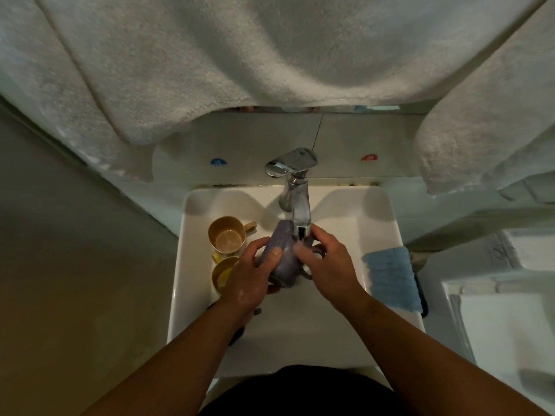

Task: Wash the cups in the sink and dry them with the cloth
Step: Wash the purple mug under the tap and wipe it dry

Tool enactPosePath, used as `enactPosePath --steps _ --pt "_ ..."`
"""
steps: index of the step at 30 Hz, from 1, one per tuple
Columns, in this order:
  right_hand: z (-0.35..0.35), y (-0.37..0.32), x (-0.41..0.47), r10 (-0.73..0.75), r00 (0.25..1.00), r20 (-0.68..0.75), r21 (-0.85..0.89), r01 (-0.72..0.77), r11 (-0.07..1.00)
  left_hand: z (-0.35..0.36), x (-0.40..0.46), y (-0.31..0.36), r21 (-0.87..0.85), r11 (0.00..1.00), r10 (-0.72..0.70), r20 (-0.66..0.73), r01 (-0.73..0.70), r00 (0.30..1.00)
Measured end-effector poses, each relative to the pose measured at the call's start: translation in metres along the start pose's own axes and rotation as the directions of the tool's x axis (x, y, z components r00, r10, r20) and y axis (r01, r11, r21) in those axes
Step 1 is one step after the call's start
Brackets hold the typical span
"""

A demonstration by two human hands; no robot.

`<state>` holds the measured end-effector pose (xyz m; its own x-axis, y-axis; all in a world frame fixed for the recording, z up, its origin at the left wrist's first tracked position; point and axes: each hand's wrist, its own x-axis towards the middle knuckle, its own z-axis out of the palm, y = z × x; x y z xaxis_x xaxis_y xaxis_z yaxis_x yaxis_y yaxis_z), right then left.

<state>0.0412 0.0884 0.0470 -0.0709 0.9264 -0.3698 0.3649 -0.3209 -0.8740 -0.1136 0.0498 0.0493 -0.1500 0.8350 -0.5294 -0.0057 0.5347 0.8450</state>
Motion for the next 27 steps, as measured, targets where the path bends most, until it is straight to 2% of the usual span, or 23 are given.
enactPosePath --steps 2,4,7,11,16,22,27 --pt "0.000 0.002 -0.003 -0.008 0.999 0.031 -0.058 0.010 0.998 0.000 0.002 0.001 0.075 0.996 0.043 0.013 -0.044 0.999" --pt "-0.003 0.002 -0.003 0.017 1.000 0.025 -0.036 -0.016 0.999 0.001 0.002 0.000 0.123 0.989 0.072 0.049 -0.078 0.996" --pt "-0.006 -0.001 -0.003 0.015 1.000 0.002 -0.014 -0.015 1.000 0.003 -0.001 0.001 0.064 0.996 0.053 0.087 -0.059 0.995" --pt "-0.006 -0.004 -0.004 -0.002 1.000 -0.006 0.005 0.002 1.000 0.003 0.000 0.000 0.081 0.991 0.100 0.042 -0.103 0.994" --pt "-0.005 -0.007 -0.002 0.050 0.999 -0.016 0.036 -0.049 0.998 0.000 0.003 0.000 0.213 0.957 0.194 0.028 -0.195 0.981" --pt "-0.002 -0.011 -0.002 0.078 0.993 -0.085 0.050 -0.074 0.996 -0.004 0.005 -0.003 0.252 0.944 0.216 0.013 -0.212 0.976" --pt "-0.002 -0.006 -0.007 0.065 0.998 -0.004 0.021 -0.065 0.998 -0.004 0.003 -0.002 0.263 0.936 0.236 0.024 -0.234 0.971"
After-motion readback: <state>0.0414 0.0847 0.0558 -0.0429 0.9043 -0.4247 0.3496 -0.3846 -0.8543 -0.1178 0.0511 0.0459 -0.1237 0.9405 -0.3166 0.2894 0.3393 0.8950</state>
